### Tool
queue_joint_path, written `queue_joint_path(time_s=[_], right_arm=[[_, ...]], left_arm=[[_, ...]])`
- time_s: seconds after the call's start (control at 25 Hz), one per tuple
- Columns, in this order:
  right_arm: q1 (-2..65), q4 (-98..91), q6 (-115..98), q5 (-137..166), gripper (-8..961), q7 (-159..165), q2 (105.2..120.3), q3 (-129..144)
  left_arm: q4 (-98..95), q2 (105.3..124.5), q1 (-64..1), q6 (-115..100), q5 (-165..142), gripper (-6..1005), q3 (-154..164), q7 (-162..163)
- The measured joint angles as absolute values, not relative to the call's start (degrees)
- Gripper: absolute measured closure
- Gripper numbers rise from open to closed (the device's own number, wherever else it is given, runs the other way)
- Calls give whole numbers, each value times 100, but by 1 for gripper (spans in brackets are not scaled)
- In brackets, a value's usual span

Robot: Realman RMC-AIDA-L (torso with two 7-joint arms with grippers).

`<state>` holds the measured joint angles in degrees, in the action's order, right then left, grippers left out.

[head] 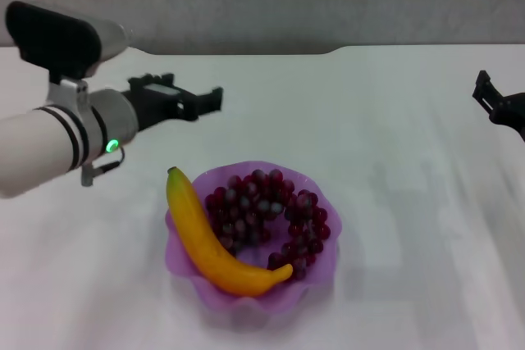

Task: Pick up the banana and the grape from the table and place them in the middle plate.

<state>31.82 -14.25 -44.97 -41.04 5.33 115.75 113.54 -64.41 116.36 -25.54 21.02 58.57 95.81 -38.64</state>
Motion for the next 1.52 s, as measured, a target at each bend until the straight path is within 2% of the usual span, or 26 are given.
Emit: queue_joint_path(time_s=[0.48, 0.72, 0.96, 1.32, 1.4, 1.52], right_arm=[[3197, -1424, -4497, -4104, 107, 521, 11567, 11355], [3245, -1431, -4502, -4104, 107, 518, 11566, 11355], [3289, -1432, -4502, -4104, 107, 535, 11574, 11354], [3367, -1442, -4508, -4104, 107, 544, 11575, 11363], [3385, -1442, -4509, -4104, 107, 545, 11575, 11364], [3369, -1442, -4556, -4115, 107, 545, 11576, 11356]], left_arm=[[-5451, 11631, -2444, -786, 6207, 127, 10221, -3804], [-4399, 11610, -2863, -2171, 6165, 127, 10629, -3640], [-3410, 11416, -3416, -2264, 5923, 127, 10642, -2230], [-2107, 11126, -3724, -3328, 3171, 127, 10631, 1320], [-1808, 11110, -3764, -3700, 2723, 127, 10604, 1664], [-1558, 11193, -3678, -4275, 2592, 127, 10541, 1714]])
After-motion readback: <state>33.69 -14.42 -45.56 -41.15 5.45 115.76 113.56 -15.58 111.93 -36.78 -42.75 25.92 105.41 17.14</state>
